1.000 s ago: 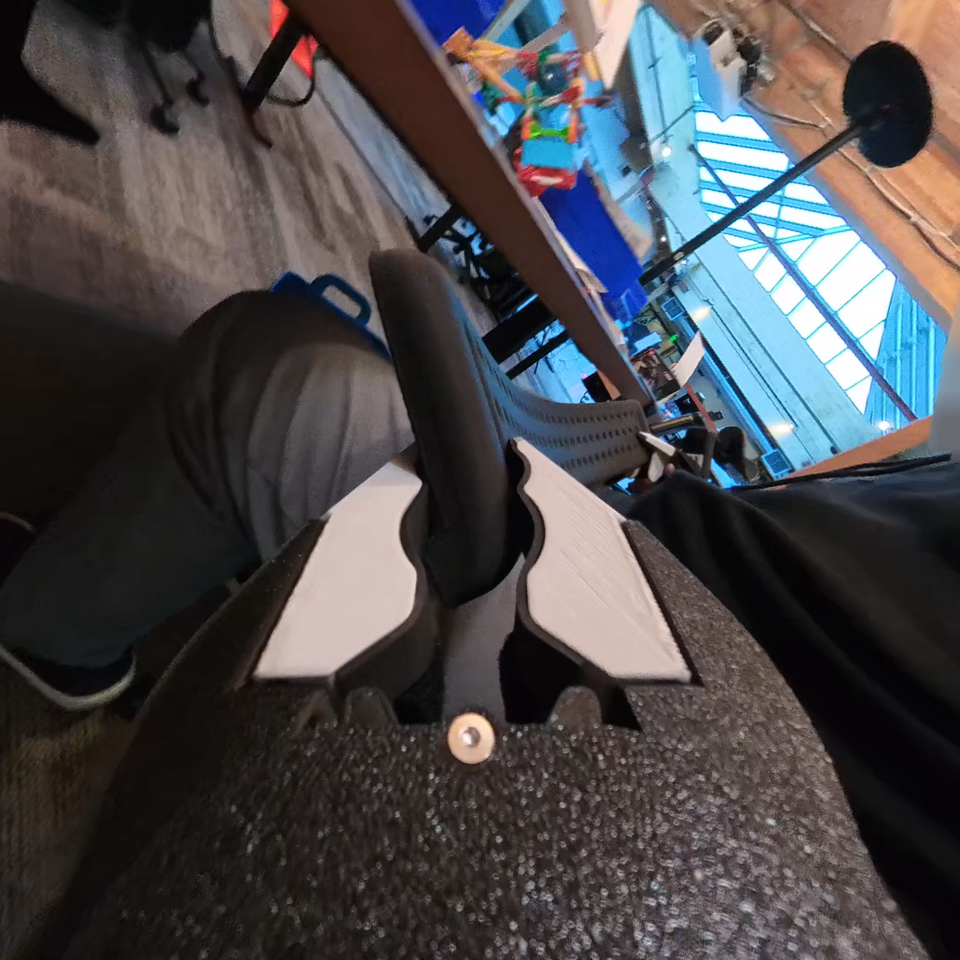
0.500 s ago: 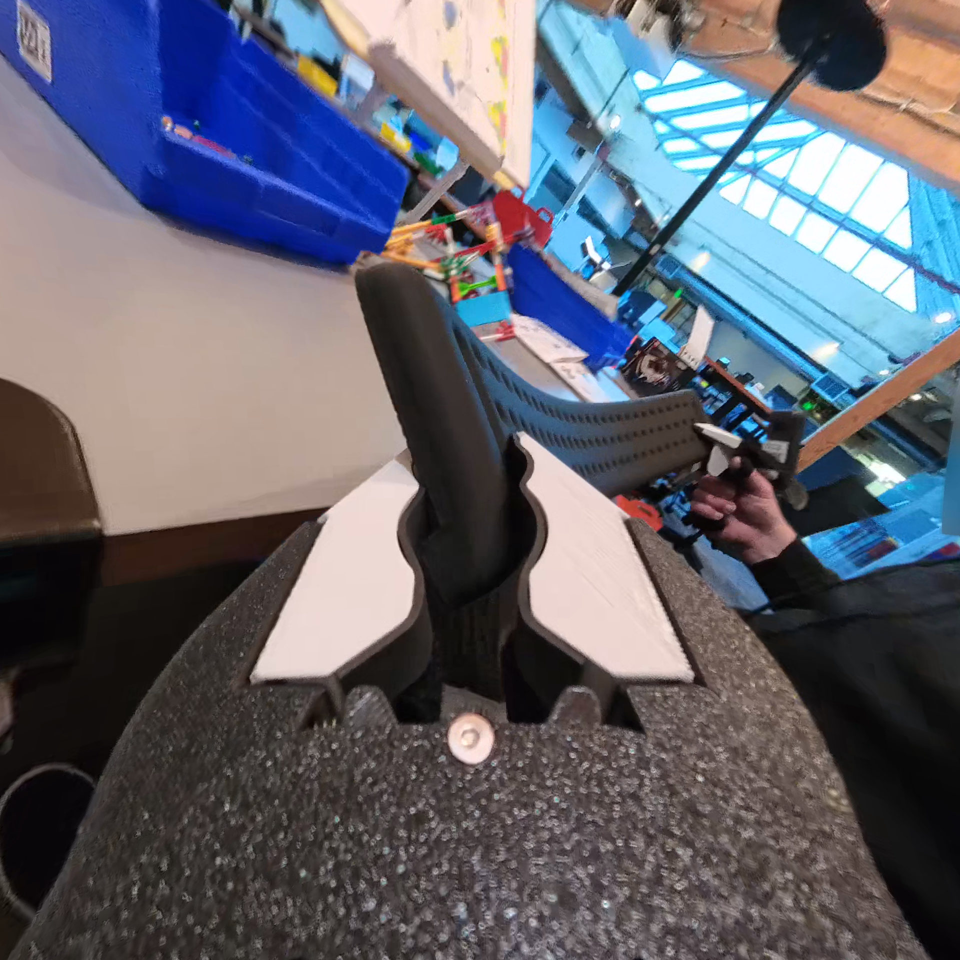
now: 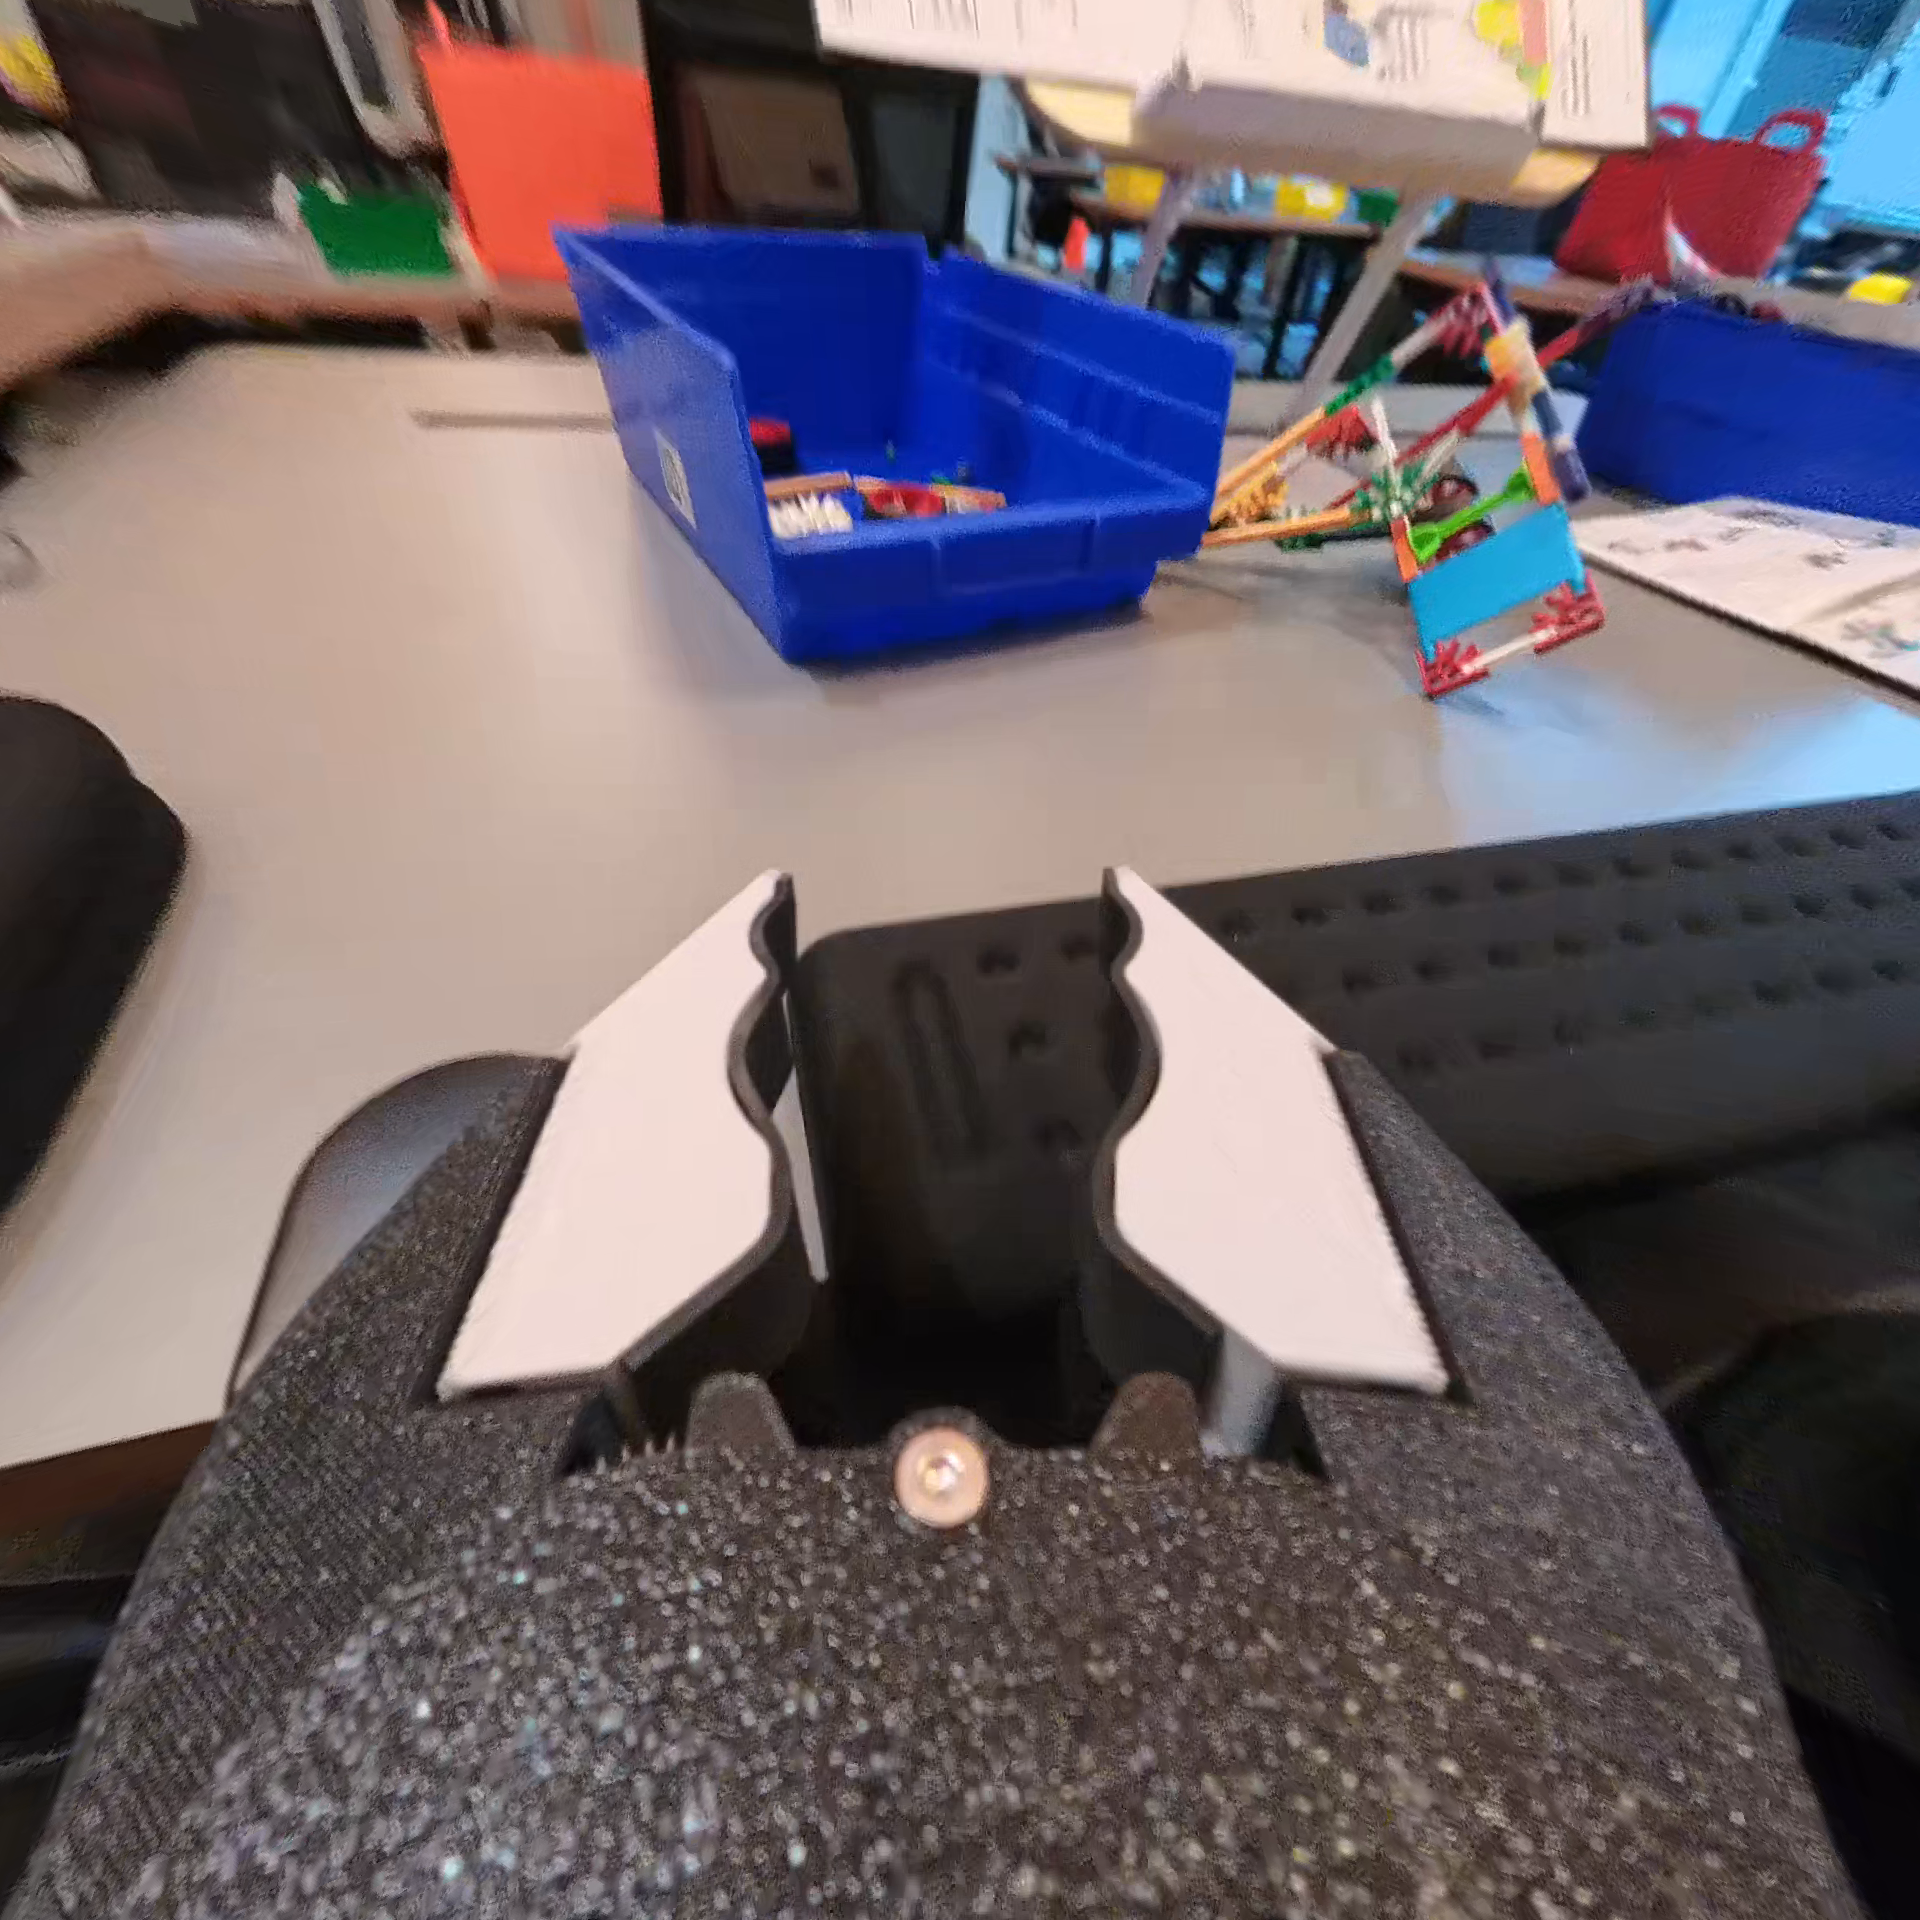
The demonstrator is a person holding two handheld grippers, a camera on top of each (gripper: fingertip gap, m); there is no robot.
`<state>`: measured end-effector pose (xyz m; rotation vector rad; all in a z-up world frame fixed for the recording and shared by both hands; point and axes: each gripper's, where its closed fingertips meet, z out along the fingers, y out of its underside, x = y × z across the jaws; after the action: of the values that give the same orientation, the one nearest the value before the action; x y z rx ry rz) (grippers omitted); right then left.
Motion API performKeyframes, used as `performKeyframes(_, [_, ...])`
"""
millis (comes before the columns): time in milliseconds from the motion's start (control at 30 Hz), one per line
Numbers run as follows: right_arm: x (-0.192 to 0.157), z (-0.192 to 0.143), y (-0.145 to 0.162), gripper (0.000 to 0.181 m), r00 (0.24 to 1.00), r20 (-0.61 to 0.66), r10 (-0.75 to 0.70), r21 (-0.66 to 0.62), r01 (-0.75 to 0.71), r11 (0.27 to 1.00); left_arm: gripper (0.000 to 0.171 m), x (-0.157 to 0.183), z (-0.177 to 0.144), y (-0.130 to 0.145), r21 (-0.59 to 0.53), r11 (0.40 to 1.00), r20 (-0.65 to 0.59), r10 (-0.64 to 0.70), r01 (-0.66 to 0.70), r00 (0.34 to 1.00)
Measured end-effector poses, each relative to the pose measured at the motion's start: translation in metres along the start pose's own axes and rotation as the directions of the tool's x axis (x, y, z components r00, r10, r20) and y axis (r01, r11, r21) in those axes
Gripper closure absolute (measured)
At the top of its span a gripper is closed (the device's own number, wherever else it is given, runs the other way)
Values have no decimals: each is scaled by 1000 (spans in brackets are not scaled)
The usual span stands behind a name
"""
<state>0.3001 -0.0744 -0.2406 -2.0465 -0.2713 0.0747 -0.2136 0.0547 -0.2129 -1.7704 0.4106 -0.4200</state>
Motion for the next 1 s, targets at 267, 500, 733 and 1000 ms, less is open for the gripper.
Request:
performKeyframes(267, [-65, 20, -97, 126, 971, 150, -186, 166, 161, 973, 117, 91, 30, -51, 41, 965, -188, 261, -258, 947])
performKeyframes(500, [-116, 119, -183, 124, 904, 396, -160, 158, 105, 982, 99, 154, 144, -96, 63, 843, -353, 520, -535, 778])
performKeyframes(733, [-85, 208, -213, 119, 890, 444, 107, 40, -139, 990, 96, 183, 253, -139, 83, 756, -592, 561, -649, 579])
performKeyframes(1000, [-82, 228, -219, 175, 908, 413, -77, 110, 34, 993, 119, 217, 318, -101, 136, 676, -802, 505, -725, 320])
